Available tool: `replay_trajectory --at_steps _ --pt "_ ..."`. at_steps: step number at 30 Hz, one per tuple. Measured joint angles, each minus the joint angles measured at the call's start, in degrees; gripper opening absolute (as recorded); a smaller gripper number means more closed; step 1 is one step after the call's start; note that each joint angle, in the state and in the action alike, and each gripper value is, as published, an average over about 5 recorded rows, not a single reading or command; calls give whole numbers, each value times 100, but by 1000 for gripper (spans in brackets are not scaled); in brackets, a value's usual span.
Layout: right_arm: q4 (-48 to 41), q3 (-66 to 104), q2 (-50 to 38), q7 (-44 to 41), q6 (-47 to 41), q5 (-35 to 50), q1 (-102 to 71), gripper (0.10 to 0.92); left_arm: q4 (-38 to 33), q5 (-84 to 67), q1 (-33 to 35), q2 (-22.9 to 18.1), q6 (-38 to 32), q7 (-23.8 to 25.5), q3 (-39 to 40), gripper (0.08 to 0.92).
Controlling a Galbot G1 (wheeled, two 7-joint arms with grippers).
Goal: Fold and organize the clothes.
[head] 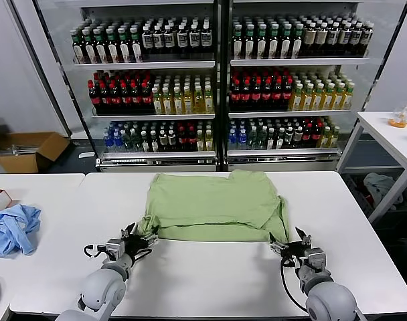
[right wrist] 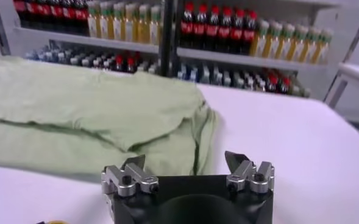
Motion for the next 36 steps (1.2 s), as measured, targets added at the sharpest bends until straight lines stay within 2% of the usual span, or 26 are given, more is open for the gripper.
replay_trajectory --at_steps 17,21,36 --pt "33 -9 -116 -21 -55 311 -6 225 -122 -217 159 62 -83 117 -80 169" --pt "156 65 -168 -43 -44 326 -122 129 -248 -247 267 54 -100 135 -118 95" --pt "1013 685 -341 -67 1 184 -1172 117 -1097 -284 1259 -17 -112 128 -425 90"
